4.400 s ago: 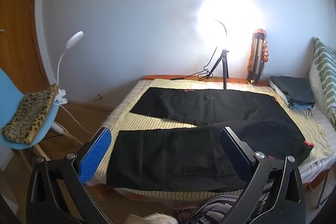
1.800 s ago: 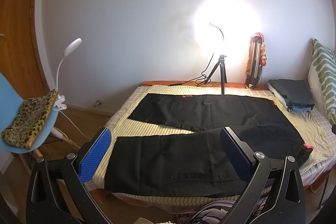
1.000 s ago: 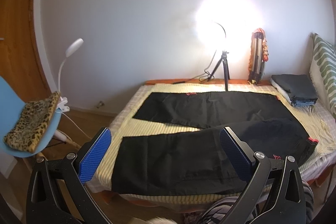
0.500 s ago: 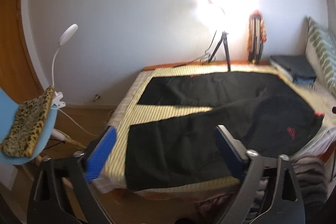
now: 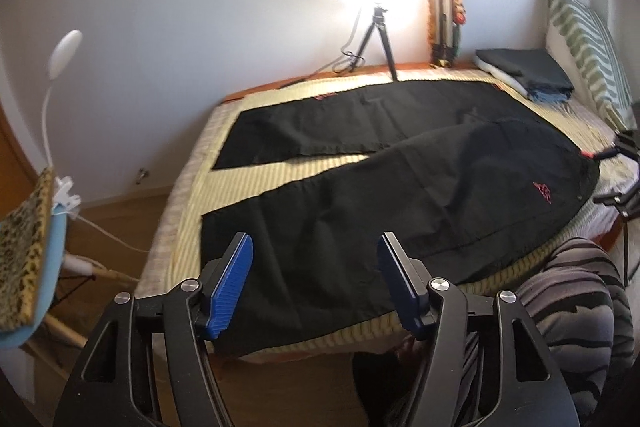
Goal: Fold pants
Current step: 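Move the right tool to the waistband of the pink-logo black trousers, then grasp the trousers waistband with the right gripper and lift it over the legs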
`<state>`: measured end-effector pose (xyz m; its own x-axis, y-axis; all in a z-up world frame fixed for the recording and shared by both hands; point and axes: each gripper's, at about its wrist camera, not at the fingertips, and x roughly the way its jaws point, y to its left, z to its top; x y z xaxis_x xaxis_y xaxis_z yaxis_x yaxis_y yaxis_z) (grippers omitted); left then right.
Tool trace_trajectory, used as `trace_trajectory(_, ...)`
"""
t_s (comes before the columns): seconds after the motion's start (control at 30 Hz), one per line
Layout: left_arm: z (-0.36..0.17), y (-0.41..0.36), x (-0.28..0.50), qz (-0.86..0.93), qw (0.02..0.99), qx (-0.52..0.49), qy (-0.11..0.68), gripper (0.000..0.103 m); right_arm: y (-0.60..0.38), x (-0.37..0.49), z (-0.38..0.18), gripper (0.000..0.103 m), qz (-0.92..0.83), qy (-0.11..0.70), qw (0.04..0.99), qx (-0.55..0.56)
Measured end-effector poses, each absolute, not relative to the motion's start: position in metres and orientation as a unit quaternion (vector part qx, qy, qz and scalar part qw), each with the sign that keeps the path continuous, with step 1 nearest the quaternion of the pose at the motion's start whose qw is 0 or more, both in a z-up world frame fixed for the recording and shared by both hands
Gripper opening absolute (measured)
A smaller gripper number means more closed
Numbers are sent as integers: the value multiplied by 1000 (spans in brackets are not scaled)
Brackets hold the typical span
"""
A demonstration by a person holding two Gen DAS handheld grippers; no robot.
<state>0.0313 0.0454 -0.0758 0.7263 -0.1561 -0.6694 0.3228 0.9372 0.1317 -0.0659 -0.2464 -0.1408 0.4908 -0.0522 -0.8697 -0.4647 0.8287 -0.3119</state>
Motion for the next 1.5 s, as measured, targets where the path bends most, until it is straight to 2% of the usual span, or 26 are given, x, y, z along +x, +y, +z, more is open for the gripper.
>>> trace_trajectory(0.27,-98,46,58,-171,904,132,368,64,-230,-44,-158,72,134,498,801,-305)
trace_trajectory(0.3,-101,45,61,-173,903,135,369,64,-229,-41,-159,67,136,502,797,-307)
trace_trajectory(0.37,-107,42,64,-184,897,141,376,64,-228,-35,-159,44,145,516,789,-300)
trace_trajectory(0.4,-110,41,65,-191,894,145,378,64,-228,-33,-157,39,146,517,788,-300)
trace_trajectory(0.47,-116,39,66,-209,886,149,385,65,-226,-29,-154,13,147,520,786,-301)
trace_trajectory(0.67,-125,36,62,-253,870,161,392,65,-220,-14,-136,7,128,500,795,-317)
trace_trajectory(1.13,-164,37,65,-263,837,200,436,64,-213,26,-96,6,89,469,820,-317)
trace_trajectory(1.17,-165,37,65,-263,837,198,437,62,-214,25,-95,6,86,468,821,-315)
trace_trajectory(1.3,-172,36,72,-233,837,220,444,33,-218,25,-89,5,80,463,830,-301)
trace_trajectory(1.33,-175,37,76,-227,836,221,449,30,-219,25,-87,5,80,462,832,-297)
trace_trajectory(1.4,-176,41,82,-228,836,210,453,10,-218,23,-85,5,80,460,834,-294)
trace_trajectory(1.5,-167,44,88,-224,850,199,434,6,-219,20,-83,5,76,456,838,-291)
